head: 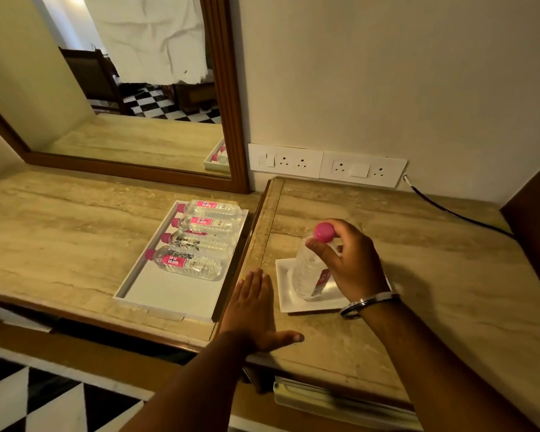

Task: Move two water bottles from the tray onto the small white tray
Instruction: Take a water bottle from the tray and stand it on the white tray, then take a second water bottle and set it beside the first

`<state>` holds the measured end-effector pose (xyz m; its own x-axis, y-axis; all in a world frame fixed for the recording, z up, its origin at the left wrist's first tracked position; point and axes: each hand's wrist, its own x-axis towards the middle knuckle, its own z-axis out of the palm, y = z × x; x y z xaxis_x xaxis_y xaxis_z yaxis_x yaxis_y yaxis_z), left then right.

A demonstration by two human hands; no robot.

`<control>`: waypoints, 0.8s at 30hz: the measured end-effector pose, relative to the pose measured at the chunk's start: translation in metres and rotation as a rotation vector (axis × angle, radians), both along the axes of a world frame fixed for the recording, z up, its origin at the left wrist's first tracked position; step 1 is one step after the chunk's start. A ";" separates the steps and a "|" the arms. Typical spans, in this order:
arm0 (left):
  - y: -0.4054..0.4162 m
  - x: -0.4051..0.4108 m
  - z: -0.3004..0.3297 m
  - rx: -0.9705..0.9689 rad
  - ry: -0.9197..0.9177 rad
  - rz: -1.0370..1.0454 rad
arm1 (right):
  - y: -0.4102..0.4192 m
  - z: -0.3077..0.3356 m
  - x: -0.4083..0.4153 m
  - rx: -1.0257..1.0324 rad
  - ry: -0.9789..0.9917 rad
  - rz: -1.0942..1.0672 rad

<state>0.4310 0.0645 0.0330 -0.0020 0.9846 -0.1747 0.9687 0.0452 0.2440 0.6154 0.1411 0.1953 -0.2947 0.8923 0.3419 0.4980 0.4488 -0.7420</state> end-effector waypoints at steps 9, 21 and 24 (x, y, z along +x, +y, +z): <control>0.002 -0.001 -0.004 0.002 0.016 -0.005 | 0.005 -0.019 -0.009 0.012 0.022 -0.010; 0.002 -0.001 -0.010 0.013 0.021 0.001 | -0.012 -0.048 0.036 -0.169 0.041 -0.140; 0.002 -0.001 -0.012 0.019 0.045 0.010 | -0.041 -0.076 0.052 -0.200 -0.053 -0.134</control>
